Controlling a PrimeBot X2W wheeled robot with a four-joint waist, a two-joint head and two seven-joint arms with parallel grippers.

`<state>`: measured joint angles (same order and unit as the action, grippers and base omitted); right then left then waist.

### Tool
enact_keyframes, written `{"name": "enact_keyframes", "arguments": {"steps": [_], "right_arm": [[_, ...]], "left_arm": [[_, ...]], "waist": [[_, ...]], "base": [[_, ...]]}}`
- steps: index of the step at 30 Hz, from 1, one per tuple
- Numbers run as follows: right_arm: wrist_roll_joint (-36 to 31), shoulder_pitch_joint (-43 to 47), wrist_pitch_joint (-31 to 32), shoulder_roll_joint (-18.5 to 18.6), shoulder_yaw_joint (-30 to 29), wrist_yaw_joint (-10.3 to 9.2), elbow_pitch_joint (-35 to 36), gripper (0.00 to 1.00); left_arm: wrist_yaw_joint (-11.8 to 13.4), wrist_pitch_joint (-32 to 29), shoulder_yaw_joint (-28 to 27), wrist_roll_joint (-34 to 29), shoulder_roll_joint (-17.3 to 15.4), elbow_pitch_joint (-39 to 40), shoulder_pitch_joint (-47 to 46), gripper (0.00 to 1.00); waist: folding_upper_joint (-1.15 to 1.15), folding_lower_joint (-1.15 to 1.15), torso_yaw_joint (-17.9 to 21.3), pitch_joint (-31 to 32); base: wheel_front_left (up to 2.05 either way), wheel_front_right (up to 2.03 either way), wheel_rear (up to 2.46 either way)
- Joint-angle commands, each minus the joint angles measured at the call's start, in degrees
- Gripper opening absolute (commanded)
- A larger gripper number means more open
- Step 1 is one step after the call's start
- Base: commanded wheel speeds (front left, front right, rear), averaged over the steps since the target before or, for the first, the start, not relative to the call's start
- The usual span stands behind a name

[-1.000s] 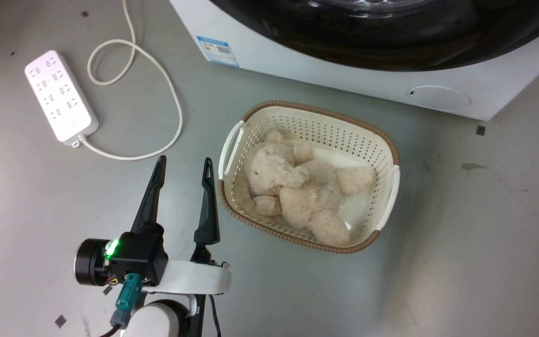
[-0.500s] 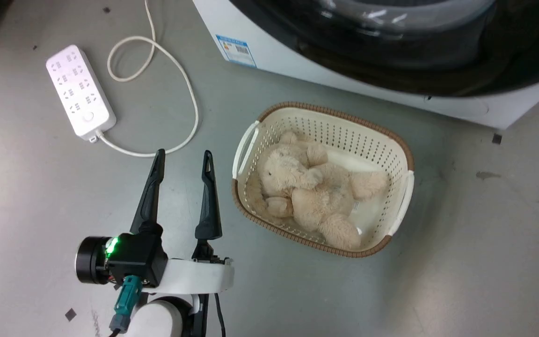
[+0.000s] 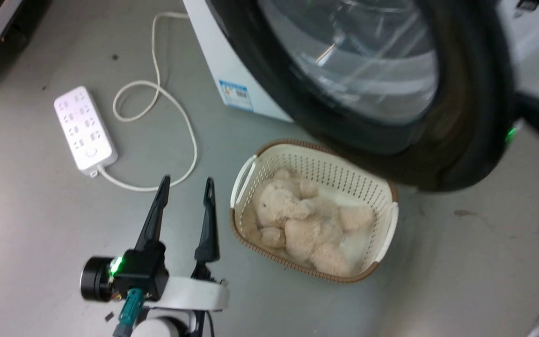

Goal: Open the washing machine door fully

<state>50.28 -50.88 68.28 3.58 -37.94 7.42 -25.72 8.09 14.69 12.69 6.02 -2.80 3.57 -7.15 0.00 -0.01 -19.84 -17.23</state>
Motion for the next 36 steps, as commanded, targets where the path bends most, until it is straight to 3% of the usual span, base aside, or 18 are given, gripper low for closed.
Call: {"name": "enact_keyframes", "arguments": {"steps": [1, 6, 8, 14, 22, 27, 29, 32, 33, 36], "right_arm": [[2.0, 2.4, -0.5, -0.7, 1.9, 0.07, -0.6, 0.0], [12.9, 10.6, -4.6, -0.7, 12.4, 0.07, -2.3, 0.0], [24.8, 19.4, -10.2, -0.7, 27.2, 0.07, 0.1, 0.0], [32.4, 26.2, -18.5, -0.7, 42.3, 0.07, 6.8, 0.0], [33.6, 29.2, -24.8, -0.7, 51.7, 0.07, 10.4, 0.0], [31.7, 28.9, -27.4, -0.7, 52.5, 0.07, 11.0, 0.0], [29.4, 28.4, -29.7, -0.6, 50.9, 0.07, 11.2, 1.0], [25.2, 27.8, -33.6, 0.6, 48.0, 0.07, 12.8, 1.0], [17.2, 27.6, -40.0, 4.1, 46.5, 0.07, 17.8, 1.0], [4.1, 28.2, -50.6, 11.0, 47.9, 0.07, 24.1, 1.0]], "left_arm": [[-0.3, 0.3, -0.4, -0.4, -0.1, -0.3, 1.0, 1.0], [-1.6, 0.3, -1.2, -0.9, -0.1, -1.1, 3.5, 1.0], [-2.5, 0.3, -1.6, -1.2, -0.1, -1.5, 5.8, 1.0], [-3.4, 0.3, -2.2, -1.5, -0.1, -0.9, 7.0, 1.0], [-4.9, 0.3, -1.9, -0.6, -0.1, -1.4, 7.3, 1.0], [-5.8, 0.3, -2.1, 0.2, -0.1, -2.3, 7.9, 1.0], [-6.1, 0.3, -2.2, 0.4, -0.1, -2.5, 8.1, 1.0], [-6.5, 0.3, -2.7, 1.1, -0.1, -2.7, 8.5, 1.0], [-7.5, 0.3, -3.5, 1.6, -0.1, -3.4, 9.0, 1.0], [-8.2, 0.3, -4.8, 1.9, -0.1, -3.6, 9.0, 1.0]], "waist": [[0.0, 0.01, 1.0, 1.7], [0.0, 0.01, 1.5, 5.0], [0.0, 0.01, 1.7, 7.6], [0.0, 0.01, 1.9, 8.3], [0.0, 0.01, 2.1, 7.8], [0.0, 0.01, 3.6, 8.4], [0.0, 0.01, 4.4, 8.9], [0.0, 0.01, 5.8, 10.0], [0.0, 0.01, 7.6, 11.2], [0.0, 0.01, 9.2, 11.9]], "base": [[0.0, 0.0, 0.0], [0.0, 0.0, 0.0], [0.0, 0.0, 0.0], [0.0, 0.0, 0.0], [0.0, 0.0, 0.0], [0.0, 0.0, 0.0], [0.0, 0.0, 0.0], [0.0, 0.0, 0.0], [0.0, 0.0, 0.0], [0.0, 0.0, 0.0]]}}
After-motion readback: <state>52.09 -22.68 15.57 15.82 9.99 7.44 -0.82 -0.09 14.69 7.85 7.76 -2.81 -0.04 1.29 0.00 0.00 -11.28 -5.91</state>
